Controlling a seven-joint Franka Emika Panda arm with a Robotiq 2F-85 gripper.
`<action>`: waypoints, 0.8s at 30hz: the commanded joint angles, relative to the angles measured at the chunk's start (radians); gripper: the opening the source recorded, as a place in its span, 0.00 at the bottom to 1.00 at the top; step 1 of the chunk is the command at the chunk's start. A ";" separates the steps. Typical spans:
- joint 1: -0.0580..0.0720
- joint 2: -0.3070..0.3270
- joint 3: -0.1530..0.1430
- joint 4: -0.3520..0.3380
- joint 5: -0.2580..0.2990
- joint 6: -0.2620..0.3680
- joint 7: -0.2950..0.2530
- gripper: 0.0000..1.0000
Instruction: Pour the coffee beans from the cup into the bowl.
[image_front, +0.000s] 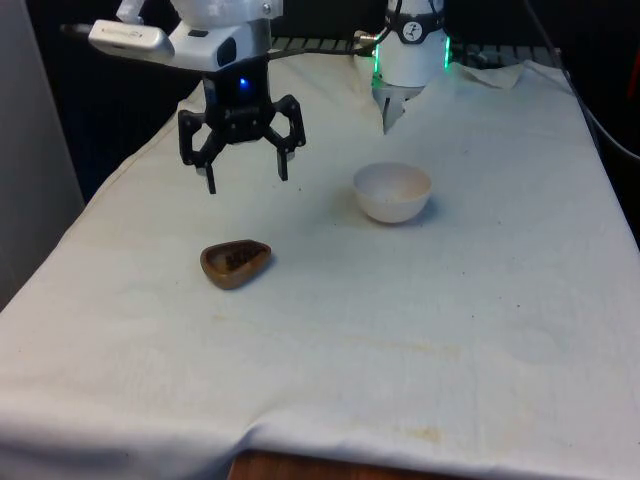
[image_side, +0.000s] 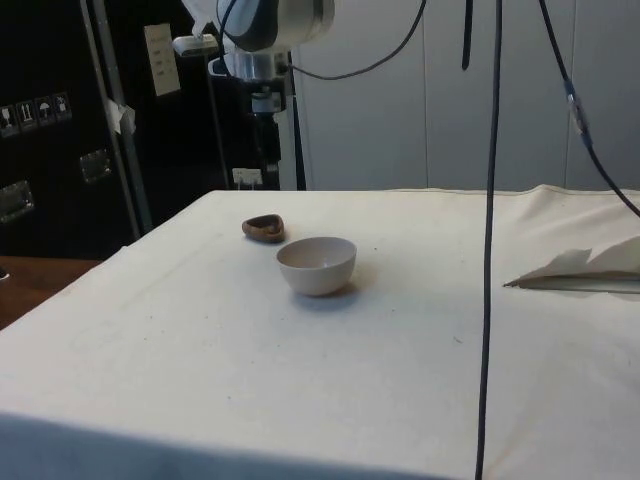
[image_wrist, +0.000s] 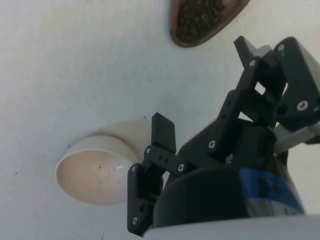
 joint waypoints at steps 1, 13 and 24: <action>-0.006 0.007 0.005 0.008 0.007 0.011 -0.014 1.00; -0.002 0.079 0.001 0.076 0.010 0.034 -0.047 1.00; -0.013 0.185 -0.006 0.192 0.016 0.034 -0.075 1.00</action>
